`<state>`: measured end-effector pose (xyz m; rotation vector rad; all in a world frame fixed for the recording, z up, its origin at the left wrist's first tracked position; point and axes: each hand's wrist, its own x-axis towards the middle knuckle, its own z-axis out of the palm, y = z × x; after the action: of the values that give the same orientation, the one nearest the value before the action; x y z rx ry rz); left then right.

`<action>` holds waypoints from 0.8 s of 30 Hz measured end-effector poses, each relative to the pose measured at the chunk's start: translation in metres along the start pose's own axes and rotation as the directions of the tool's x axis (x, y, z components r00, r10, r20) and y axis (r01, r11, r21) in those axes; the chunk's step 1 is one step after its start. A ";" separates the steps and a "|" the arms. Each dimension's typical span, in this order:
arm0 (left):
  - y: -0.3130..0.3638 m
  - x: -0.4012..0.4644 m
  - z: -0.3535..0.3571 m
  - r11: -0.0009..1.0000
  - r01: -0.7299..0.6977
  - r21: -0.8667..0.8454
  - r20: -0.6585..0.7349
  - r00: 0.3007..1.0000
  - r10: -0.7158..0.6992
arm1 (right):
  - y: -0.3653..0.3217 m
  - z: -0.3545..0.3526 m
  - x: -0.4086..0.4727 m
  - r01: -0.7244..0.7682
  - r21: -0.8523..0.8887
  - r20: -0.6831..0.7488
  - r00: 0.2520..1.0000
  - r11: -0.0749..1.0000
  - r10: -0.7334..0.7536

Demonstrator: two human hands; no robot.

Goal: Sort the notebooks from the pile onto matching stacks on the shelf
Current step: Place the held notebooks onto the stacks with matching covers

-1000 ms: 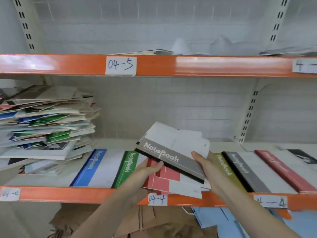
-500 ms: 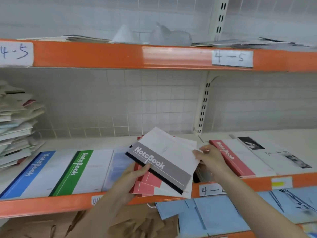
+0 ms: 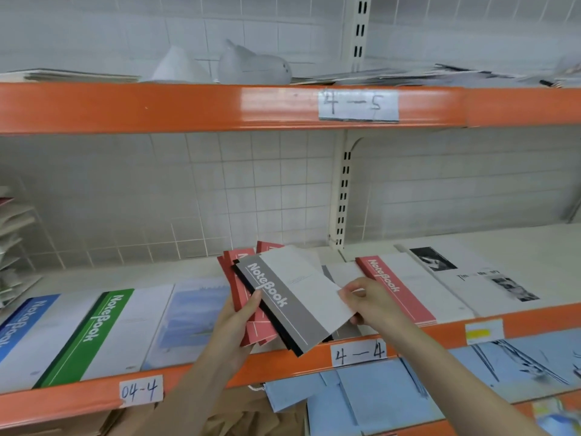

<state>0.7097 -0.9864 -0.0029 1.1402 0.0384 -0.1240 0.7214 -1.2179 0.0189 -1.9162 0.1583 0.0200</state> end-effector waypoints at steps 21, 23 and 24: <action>-0.018 0.005 -0.002 0.983 -0.149 -0.106 -0.215 0.969 0.124 | 0.013 -0.019 0.007 0.120 -0.008 -0.456 0.883 0.993 -0.110; -0.019 0.006 -0.003 0.962 -0.197 -0.189 -0.287 0.948 0.138 | 0.017 -0.031 0.006 0.106 -0.062 -0.526 0.842 0.992 -0.123; -0.019 0.007 -0.003 0.954 -0.204 -0.222 -0.318 0.940 0.127 | 0.020 -0.035 0.005 0.088 -0.097 -0.528 0.840 0.991 -0.126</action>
<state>0.7141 -0.9924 -0.0217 0.8941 0.2221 0.2032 0.7220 -1.2576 0.0117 -1.9551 0.4289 -0.5999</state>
